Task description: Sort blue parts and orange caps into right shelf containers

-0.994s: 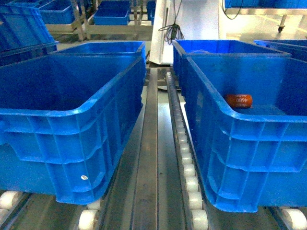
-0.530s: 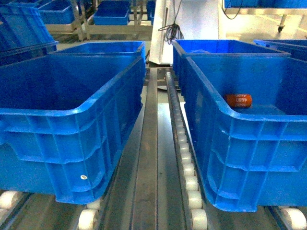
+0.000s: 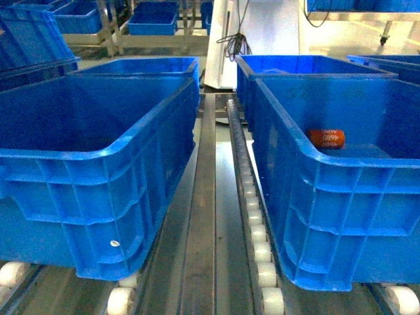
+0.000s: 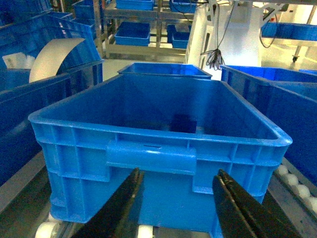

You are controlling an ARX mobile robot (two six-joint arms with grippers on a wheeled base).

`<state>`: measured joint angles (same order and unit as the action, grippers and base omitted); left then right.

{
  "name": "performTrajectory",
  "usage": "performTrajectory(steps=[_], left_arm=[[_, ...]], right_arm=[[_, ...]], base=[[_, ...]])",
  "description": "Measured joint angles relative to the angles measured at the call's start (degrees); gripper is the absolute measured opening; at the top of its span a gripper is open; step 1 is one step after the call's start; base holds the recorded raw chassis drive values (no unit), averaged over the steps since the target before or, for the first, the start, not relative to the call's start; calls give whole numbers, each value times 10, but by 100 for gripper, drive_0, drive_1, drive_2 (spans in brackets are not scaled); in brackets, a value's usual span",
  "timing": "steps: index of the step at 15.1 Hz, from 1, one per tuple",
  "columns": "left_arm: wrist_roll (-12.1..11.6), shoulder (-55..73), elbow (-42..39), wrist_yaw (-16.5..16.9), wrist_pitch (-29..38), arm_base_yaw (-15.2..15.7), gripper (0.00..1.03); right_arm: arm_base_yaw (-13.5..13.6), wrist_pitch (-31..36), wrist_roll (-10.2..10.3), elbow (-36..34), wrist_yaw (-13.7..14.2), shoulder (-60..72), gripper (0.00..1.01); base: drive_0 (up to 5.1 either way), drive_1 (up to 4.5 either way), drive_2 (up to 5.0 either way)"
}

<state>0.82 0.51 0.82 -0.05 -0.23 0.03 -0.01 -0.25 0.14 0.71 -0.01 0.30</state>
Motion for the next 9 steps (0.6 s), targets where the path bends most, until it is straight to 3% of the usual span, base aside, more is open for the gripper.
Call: performTrajectory(steps=[4,5,9], left_arm=[[0,0,0,0,0,0,93],[0,0,0,0,0,0,100],[0,0,0,0,0,0,98]], right_arm=[[0,0,0,0,0,0,95],[0,0,0,0,0,0,99],[0,0,0,0,0,0,98]], base=[[0,0,0],[0,0,0],[0,0,0]])
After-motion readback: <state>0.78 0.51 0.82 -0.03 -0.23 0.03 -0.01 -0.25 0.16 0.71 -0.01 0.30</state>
